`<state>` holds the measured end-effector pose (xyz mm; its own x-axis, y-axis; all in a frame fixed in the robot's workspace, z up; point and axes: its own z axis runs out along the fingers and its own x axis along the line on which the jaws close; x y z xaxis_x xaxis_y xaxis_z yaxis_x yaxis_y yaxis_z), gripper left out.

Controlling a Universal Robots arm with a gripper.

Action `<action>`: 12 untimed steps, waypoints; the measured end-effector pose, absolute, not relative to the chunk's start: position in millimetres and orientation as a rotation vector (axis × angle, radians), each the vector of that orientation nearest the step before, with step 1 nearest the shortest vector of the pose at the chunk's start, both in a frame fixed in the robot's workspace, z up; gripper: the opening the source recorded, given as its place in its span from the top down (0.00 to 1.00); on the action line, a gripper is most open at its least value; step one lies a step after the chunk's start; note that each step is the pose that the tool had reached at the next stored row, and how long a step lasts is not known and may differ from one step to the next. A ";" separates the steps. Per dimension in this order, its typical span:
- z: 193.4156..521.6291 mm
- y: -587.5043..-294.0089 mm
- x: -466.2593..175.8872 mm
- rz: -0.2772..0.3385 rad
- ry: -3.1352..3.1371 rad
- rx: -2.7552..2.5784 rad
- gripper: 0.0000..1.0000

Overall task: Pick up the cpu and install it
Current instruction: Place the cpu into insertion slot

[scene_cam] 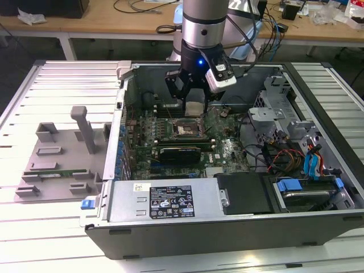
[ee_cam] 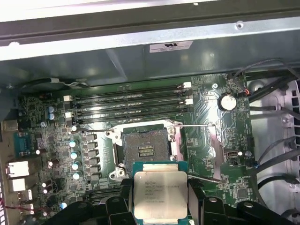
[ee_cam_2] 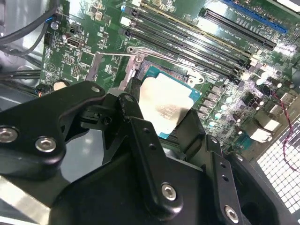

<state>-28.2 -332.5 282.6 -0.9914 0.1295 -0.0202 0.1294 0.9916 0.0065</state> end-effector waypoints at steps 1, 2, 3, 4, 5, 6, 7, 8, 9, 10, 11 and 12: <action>282.6 -332.5 -28.2 0.008 3.113 0.220 0.45; 282.6 -332.5 -28.3 0.008 3.112 0.243 0.45; 282.6 -332.5 -28.2 0.007 3.110 0.259 0.45; 282.6 -332.5 -28.2 0.007 3.109 0.271 0.45; 282.6 -332.5 -28.2 0.007 3.108 0.282 0.45; 282.6 -332.5 -28.2 0.007 3.107 0.291 0.45; 282.6 -332.5 -28.2 0.007 3.107 0.298 0.45; 282.6 -332.5 -28.3 0.007 3.105 0.316 0.45; 282.6 -332.5 -28.2 0.007 3.103 0.332 0.45; 282.6 -332.5 -28.2 0.007 3.101 0.348 0.45; 282.6 -332.5 -28.2 0.007 3.100 0.358 0.45; 282.6 -332.5 -28.2 0.006 3.099 0.365 0.45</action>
